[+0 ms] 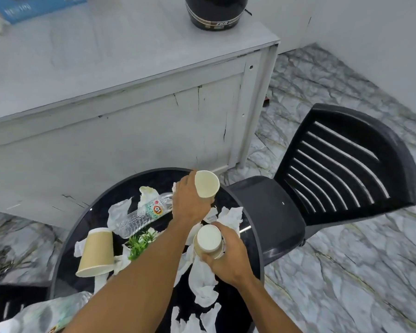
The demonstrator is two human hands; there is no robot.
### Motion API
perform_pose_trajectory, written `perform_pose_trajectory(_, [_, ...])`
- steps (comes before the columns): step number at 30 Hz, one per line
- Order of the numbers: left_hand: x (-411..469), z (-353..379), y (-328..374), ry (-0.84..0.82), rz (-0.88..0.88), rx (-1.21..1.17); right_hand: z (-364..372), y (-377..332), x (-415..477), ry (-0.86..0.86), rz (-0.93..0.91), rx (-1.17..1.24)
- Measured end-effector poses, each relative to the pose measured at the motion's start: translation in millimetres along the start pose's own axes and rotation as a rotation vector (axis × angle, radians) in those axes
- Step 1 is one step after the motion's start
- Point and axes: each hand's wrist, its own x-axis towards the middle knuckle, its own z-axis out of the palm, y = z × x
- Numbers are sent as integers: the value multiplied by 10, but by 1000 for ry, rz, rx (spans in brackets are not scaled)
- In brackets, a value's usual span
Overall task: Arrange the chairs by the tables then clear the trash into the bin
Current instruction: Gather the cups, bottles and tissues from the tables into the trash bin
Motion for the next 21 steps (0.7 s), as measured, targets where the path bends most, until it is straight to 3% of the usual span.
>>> perform_pose_trajectory(4, [-55, -15, 15, 68, -4, -52, -71, -54, -8, -3, -36, 8])
perform_pose_trajectory(8, [-80, -32, -65, 42, 90, 157, -160, -96, -23, -23, -60, 14])
perform_pose_trajectory(12, [74, 51, 70, -153, 375, 365, -187, -25, -71, 6, -66, 26])
perform_pose_trajectory(15, [210, 158, 176, -330, 339, 366, -195, 88, -131, 30, -51, 46])
perform_pose_trajectory(21, [158, 326, 116, -169, 291, 180, -307, 179, -153, 87, -31, 100])
